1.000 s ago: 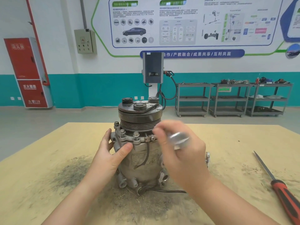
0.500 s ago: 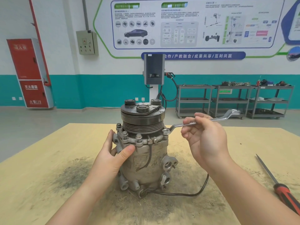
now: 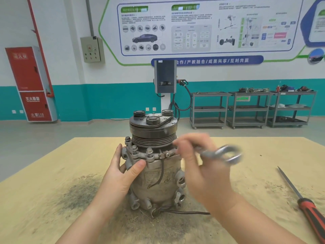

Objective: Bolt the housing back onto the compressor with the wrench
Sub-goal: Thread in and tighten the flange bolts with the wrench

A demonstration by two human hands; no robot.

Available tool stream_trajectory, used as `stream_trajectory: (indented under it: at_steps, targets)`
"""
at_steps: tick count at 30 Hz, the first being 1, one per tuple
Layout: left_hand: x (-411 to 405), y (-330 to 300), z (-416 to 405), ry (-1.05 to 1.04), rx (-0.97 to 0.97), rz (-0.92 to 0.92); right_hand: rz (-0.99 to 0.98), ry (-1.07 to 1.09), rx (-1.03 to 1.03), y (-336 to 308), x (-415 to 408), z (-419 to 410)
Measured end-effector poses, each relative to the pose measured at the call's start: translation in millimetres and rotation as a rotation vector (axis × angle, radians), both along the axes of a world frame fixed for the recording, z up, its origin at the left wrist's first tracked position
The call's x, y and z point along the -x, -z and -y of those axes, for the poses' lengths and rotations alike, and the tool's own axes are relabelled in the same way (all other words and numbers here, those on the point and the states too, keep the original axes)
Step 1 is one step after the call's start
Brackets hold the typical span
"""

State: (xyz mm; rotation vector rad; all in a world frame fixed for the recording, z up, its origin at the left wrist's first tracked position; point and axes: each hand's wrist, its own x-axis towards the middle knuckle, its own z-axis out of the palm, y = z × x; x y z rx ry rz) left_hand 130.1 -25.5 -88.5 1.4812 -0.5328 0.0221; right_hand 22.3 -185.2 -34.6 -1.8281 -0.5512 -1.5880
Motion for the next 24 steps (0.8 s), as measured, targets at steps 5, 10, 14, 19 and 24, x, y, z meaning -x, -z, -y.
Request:
stream_trajectory:
  at_steps: [5, 10, 14, 19, 24]
  targets:
    - [4, -2, -3, 0.032, -0.062, 0.038, -0.205, -0.389, -0.779, -24, 6, 14]
    - [6, -1, -2, 0.064, -0.107, 0.025, -0.406, -0.58, -1.094, -28, -6, 34]
    - [7, -2, -1, 0.054, -0.116, 0.047, -0.441, -0.683, -1.139, -24, -10, 43]
    - [7, -2, -1, 0.033, -0.112, 0.048, -0.022, -0.266, -0.539, 9, -10, 11]
    - [7, -2, 1, 0.002, -0.106, 0.06, -0.01, 0.114, 0.279, 14, -7, 1]
